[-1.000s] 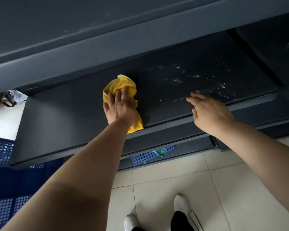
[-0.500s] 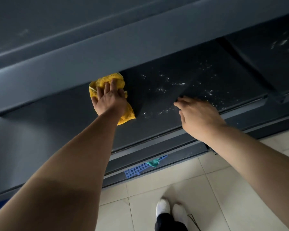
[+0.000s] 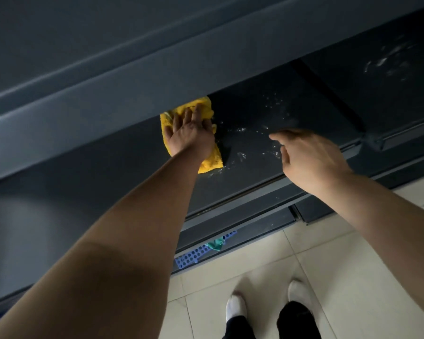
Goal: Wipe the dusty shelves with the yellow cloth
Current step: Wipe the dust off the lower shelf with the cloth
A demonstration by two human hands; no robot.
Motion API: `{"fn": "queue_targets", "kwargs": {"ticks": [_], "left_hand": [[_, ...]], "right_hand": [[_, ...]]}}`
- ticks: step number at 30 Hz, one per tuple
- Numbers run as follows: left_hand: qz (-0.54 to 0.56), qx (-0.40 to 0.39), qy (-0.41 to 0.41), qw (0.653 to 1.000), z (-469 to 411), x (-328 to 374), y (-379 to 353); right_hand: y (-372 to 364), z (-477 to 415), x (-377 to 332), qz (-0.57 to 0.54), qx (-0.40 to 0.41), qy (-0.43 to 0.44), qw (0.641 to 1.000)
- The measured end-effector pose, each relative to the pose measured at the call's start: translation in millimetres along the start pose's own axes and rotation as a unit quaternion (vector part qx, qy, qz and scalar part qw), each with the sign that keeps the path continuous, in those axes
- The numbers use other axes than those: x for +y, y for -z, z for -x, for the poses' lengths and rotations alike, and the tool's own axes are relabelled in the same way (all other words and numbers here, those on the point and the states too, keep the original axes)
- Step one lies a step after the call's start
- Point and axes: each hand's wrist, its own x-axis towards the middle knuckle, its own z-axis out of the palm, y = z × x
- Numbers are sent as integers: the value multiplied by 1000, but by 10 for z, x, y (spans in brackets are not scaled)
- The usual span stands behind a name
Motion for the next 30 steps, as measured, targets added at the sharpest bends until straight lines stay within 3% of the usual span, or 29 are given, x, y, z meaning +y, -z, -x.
{"fn": "queue_targets", "kwargs": {"ticks": [12,19,30], "left_hand": [[1,-11,-52,999,467,1044,-183],[-1,4,-117,993,803,894,-196],[0,-10,17,1000,1090,87,-49]], "right_hand": [[103,39,730,21,-37,42,998],[139,75,736,49,-60,54,996],[132,135,259,62,-71,75,993]]}}
